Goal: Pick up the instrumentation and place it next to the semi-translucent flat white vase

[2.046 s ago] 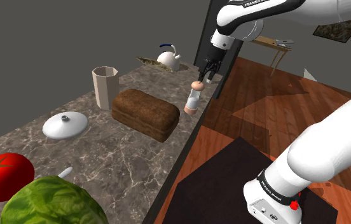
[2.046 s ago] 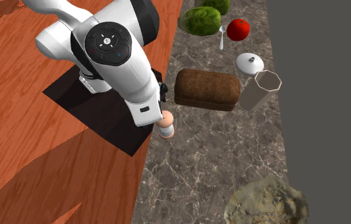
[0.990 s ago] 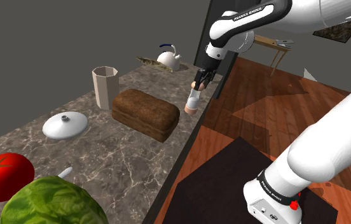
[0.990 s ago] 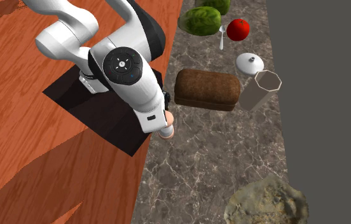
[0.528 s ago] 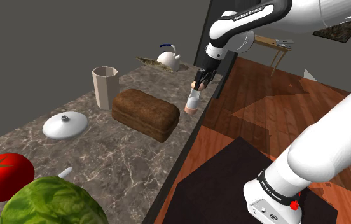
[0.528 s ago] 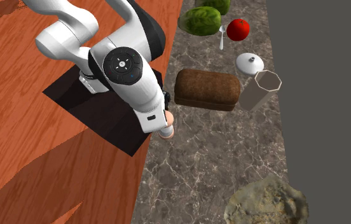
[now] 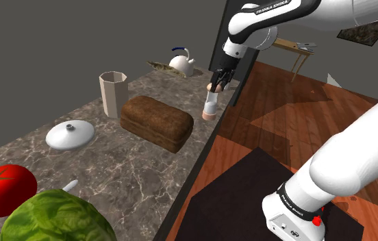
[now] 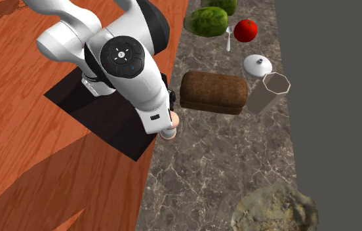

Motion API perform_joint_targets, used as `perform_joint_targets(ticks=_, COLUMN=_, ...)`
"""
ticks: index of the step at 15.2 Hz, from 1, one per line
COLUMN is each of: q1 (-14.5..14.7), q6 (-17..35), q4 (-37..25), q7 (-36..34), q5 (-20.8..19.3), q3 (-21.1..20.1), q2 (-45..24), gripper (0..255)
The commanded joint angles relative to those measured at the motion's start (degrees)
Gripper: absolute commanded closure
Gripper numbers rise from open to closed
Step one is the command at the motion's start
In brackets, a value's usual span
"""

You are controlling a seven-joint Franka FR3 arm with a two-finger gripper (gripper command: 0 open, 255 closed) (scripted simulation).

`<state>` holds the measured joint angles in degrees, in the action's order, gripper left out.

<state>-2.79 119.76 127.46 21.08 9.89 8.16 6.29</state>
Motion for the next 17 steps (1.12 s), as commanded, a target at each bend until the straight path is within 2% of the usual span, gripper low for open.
perform_joint_targets(ticks=1, q1=-0.06, q6=-1.69, q4=-0.91, q7=-0.34, q5=-0.29, q3=0.02, q2=0.81, gripper=255)
perform_joint_targets(ticks=17, q1=-0.19, q6=-13.77, q4=-10.23, q7=-2.59, q5=-1.51, q3=-0.07, q2=3.76, gripper=255)
